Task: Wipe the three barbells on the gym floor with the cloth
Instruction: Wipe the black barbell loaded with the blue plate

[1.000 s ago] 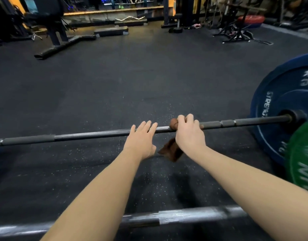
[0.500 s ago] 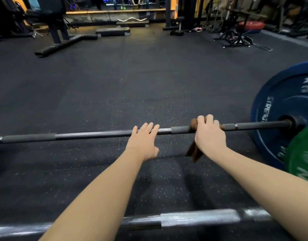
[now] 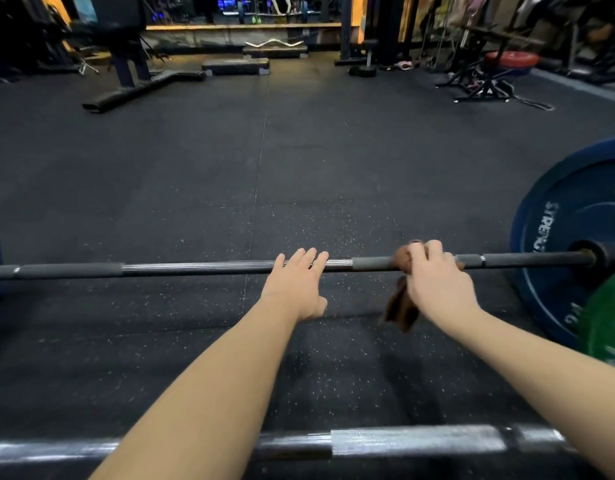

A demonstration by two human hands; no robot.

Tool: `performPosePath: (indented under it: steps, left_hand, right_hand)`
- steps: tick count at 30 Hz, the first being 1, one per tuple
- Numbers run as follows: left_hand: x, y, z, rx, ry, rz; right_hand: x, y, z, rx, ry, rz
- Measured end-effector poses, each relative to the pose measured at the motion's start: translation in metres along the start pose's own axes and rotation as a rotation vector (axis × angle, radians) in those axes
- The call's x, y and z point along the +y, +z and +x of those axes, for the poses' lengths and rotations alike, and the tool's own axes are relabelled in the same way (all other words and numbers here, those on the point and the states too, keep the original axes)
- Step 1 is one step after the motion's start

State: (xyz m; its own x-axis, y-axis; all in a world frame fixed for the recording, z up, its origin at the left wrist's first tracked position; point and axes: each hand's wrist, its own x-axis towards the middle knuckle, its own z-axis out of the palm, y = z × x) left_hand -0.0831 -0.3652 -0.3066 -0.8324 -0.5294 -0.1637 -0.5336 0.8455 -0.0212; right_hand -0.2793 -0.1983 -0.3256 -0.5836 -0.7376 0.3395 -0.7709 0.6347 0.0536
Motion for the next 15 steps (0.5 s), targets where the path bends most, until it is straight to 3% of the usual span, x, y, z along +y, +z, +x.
performPosePath:
  steps: [6, 15]
  left_hand:
    - [-0.002, 0.003, -0.002, 0.01, 0.007, 0.015]
    - [-0.001, 0.003, 0.002, 0.017, -0.004, -0.01]
  right_hand:
    - [-0.008, 0.008, -0.003, 0.054, 0.112, 0.046]
    - [-0.105, 0.005, -0.009, 0.169, -0.161, 0.148]
